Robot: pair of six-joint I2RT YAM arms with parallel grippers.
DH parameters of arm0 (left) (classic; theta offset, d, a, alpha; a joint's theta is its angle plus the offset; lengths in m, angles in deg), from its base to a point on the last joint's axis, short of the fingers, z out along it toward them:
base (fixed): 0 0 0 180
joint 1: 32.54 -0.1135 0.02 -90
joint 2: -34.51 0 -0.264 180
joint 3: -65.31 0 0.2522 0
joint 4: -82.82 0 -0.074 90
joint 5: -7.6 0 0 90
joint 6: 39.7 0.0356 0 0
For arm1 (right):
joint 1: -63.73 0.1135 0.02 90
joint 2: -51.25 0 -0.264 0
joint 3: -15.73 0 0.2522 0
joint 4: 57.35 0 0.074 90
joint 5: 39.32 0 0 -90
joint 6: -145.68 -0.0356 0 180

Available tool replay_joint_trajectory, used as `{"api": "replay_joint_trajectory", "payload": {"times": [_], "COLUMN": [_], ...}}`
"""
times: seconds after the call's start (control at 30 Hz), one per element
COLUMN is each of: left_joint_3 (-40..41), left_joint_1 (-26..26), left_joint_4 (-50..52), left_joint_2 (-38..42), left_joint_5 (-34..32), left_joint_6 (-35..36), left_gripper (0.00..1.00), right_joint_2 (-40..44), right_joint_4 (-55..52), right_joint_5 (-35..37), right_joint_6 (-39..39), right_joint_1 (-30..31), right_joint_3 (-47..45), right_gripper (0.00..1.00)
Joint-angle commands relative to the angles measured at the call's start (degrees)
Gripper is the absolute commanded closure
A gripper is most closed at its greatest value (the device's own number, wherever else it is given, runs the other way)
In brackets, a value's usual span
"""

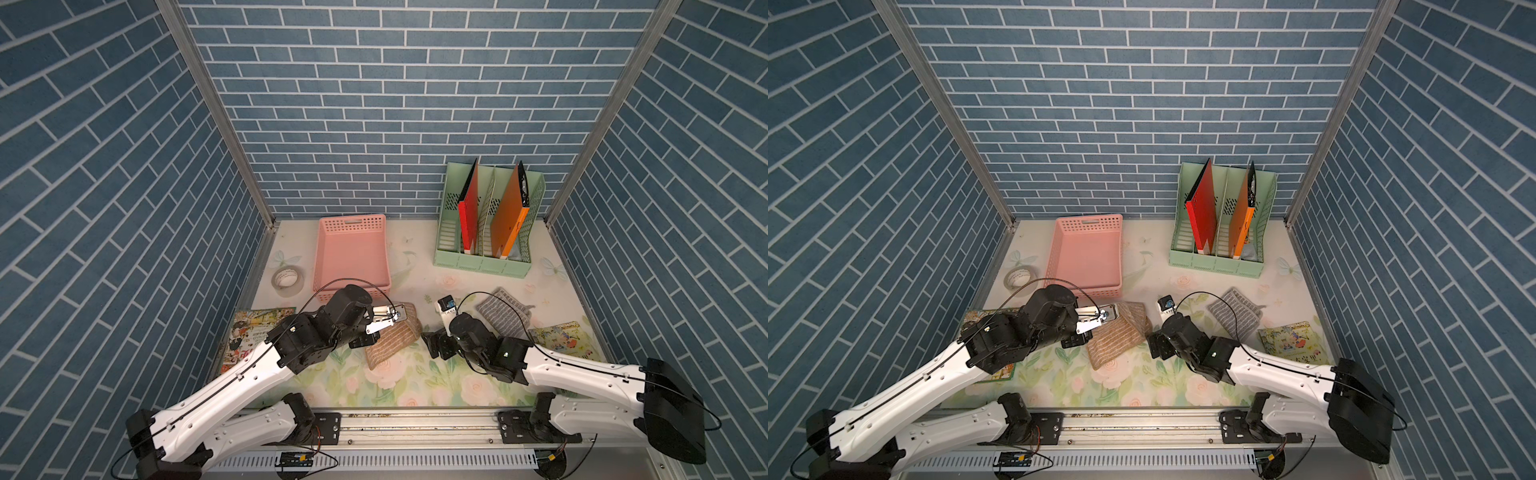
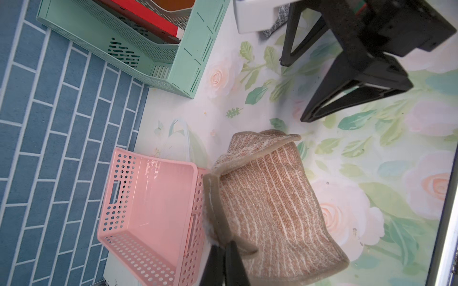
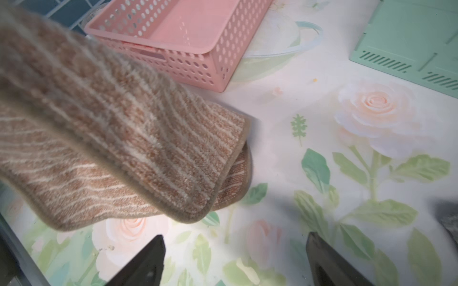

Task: Fold the square dishcloth
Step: Flatten out the cleaning item at the center of the board.

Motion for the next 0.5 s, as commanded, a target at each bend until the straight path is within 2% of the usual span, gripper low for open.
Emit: {"api": "replay_joint_trajectory", "payload": {"times": [0.0,0.2,0.3,0.37,0.47], "left_joint_3": [-0.4,-0.2,0.2,0.7,0.7], "left_joint_1": [-0.3,-0.3,-0.3,-0.3,-0.3], "left_joint_4": [-0.3,0.4,0.7,0.9,1.5], "left_joint_2": [0.4,0.7,1.1,1.4,1.9], "left_joint_5": [-1.2,-0.8,-0.8,-0.8,-0.1], "left_joint_6": [-1.4,-1.7,-1.6,-1.5,-1.6], "left_gripper": [1.00,1.00,1.00,1.00,1.00], "right_joint_2": [-5.0,-16.8,-20.6,-20.8,-17.6], "right_joint_4": [6.3,10.7,13.4,14.8,15.9], "right_joint_5": [2.7,7.2,10.9,14.4,15.7], "right_joint_6": [7.2,10.8,12.3,12.8,13.8], "right_joint_1": [2.7,4.2,4.2,4.1,3.9], "right_joint_3": [0.6,5.8,7.9,7.8,6.7], "right_gripper": [0.11,0.15,0.21,0.32,0.54]}}
